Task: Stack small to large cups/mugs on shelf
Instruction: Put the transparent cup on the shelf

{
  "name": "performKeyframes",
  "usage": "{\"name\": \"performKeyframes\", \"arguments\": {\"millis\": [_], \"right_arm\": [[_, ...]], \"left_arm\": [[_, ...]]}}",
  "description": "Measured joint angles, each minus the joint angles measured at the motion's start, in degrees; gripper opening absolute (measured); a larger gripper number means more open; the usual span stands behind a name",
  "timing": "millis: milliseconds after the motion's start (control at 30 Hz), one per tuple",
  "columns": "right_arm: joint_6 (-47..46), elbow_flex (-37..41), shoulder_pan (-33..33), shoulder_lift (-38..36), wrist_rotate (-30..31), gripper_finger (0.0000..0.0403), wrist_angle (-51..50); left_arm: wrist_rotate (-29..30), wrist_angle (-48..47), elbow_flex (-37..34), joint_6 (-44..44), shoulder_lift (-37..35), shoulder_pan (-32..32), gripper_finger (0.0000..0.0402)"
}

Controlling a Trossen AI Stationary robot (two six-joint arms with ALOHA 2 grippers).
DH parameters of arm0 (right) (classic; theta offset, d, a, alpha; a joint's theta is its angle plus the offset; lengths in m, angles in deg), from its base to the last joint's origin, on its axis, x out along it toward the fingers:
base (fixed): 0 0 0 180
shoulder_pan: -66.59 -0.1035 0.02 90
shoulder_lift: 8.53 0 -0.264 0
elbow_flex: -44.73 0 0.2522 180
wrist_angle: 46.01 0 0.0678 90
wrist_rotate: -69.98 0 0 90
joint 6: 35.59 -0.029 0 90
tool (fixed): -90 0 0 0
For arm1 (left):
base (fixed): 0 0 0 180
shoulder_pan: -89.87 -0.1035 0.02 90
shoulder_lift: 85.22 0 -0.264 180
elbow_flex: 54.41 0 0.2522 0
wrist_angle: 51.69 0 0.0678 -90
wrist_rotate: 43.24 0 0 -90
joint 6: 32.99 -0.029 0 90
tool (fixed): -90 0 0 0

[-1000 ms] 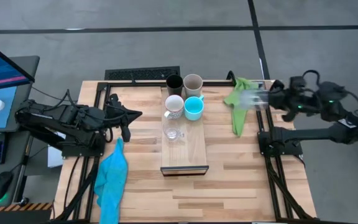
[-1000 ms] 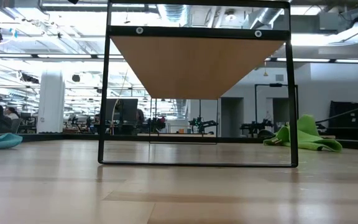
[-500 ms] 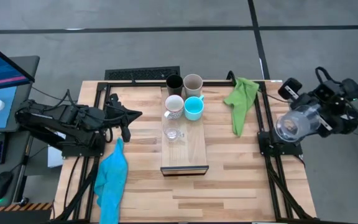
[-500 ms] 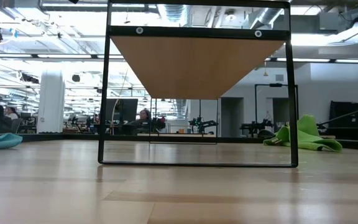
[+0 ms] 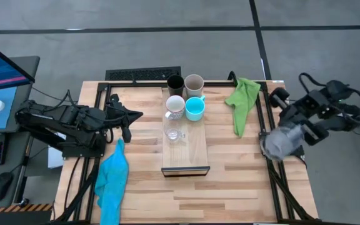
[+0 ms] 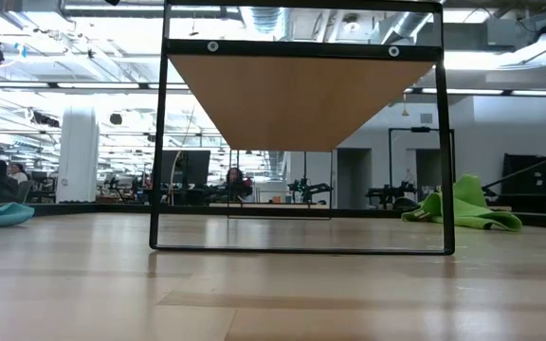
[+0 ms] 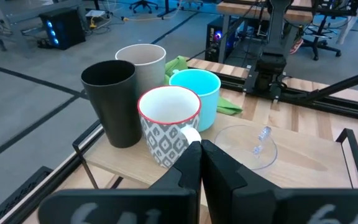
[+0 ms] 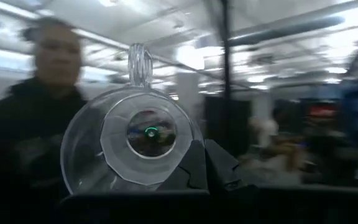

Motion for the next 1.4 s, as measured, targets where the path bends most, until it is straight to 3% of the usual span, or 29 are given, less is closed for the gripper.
{"name": "performKeyframes", "arguments": {"millis": [133, 433, 633, 933, 1200, 1400], "right_arm": [[0.0, -0.7, -1.0, 3.0, -7.1, 0.0, 3.9], [8.3, -10.0, -3.8, 8.8, -4.1, 0.0, 7.8], [21.3, -15.4, -4.8, 10.0, 13.3, 0.0, 16.8], [41.1, -15.6, -4.8, 12.1, 38.5, 0.0, 37.9], [65.2, -15.6, -4.8, 16.4, 66.5, 0.0, 49.9], [77.9, -15.8, -4.8, 19.2, 78.0, 0.0, 53.7]], "left_arm": [[0.0, 0.0, 0.0, 0.1, 0.0, 0.0, 0.0], [2.1, 0.0, 0.0, 1.6, 0.0, 0.0, 0.0], [4.7, 0.0, 0.0, 3.1, 0.0, 0.0, 0.0], [4.8, 0.3, 0.0, 5.0, 0.0, 0.0, 0.0], [6.2, 0.5, 0.0, 6.4, 0.0, 0.0, 0.0], [6.3, 0.6, 0.0, 7.8, 0.0, 0.0, 0.0]]}}
